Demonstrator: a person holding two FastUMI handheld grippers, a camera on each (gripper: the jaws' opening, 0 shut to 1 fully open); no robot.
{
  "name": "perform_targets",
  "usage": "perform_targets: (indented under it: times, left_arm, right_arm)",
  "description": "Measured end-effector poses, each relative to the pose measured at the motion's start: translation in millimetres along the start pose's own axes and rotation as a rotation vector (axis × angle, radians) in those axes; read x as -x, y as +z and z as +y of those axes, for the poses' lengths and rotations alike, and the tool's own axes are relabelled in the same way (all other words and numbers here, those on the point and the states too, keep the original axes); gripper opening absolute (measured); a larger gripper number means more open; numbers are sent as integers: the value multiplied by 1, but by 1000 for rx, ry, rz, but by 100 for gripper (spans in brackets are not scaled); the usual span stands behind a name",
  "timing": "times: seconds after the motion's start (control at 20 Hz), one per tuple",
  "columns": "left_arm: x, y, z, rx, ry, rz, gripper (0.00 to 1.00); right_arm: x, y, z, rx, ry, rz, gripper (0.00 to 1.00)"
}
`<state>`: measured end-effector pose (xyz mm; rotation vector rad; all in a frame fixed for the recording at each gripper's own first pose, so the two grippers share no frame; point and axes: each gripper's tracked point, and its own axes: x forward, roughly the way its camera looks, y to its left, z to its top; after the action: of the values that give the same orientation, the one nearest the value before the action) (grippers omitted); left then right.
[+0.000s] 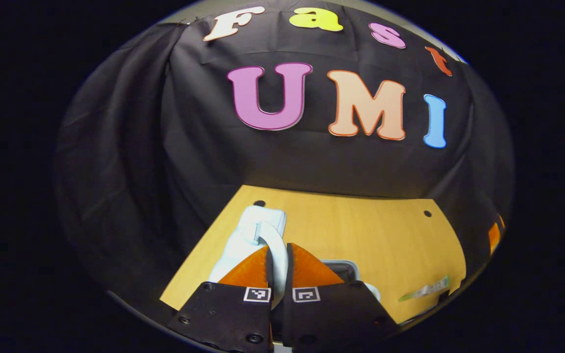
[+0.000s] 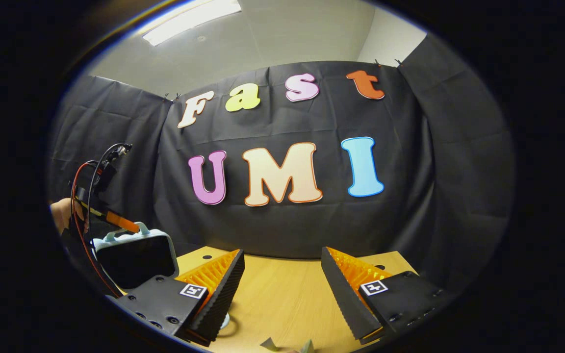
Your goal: First open the suitcase, pack the skin care products into it, and then close the suitcase.
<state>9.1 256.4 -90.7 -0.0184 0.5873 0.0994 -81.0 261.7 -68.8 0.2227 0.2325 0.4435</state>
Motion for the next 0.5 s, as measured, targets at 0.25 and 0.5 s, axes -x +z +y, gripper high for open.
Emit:
perform_targets:
  times: [0.25, 0.5]
  left_arm:
    - [-7, 6, 47, 19, 36, -38, 2]
    - [-19, 8, 90, 27, 45, -76, 1]
  right_arm:
    - [-9, 1, 27, 8, 2, -19, 97]
    - [-17, -9, 52, 16, -9, -7, 97]
